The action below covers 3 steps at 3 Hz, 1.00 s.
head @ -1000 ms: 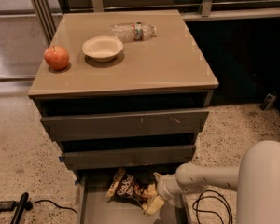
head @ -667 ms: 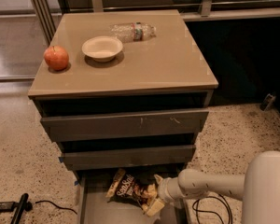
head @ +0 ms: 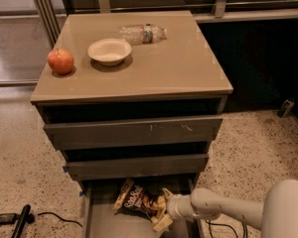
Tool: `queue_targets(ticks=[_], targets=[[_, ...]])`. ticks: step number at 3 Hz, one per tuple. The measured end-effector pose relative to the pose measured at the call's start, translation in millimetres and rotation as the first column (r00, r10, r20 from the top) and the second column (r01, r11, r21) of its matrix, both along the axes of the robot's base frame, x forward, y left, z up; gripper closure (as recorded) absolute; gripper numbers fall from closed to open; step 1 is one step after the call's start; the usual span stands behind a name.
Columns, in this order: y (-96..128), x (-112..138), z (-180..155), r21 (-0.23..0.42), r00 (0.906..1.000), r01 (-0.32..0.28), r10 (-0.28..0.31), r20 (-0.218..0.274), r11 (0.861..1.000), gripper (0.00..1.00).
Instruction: Pick brown chip bag from bottom drawer and place on counter
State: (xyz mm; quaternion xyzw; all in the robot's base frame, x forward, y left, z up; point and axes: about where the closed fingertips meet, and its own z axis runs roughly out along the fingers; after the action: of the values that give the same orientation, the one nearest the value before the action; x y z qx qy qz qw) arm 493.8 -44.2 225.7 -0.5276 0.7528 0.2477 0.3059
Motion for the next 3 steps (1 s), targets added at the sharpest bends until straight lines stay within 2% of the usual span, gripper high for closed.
queue_targets(ticks=[1, 2, 3], targets=[[11, 7, -28, -0.003, 0.9999, 0.011, -0.011, -0.001, 1.000, 0.00], [48, 21, -66, -0.034, 0.9997, 0.015, -0.016, -0.019, 0.999, 0.00], [50, 22, -66, -0.035, 0.9998, 0.013, -0.014, -0.018, 0.999, 0.02]])
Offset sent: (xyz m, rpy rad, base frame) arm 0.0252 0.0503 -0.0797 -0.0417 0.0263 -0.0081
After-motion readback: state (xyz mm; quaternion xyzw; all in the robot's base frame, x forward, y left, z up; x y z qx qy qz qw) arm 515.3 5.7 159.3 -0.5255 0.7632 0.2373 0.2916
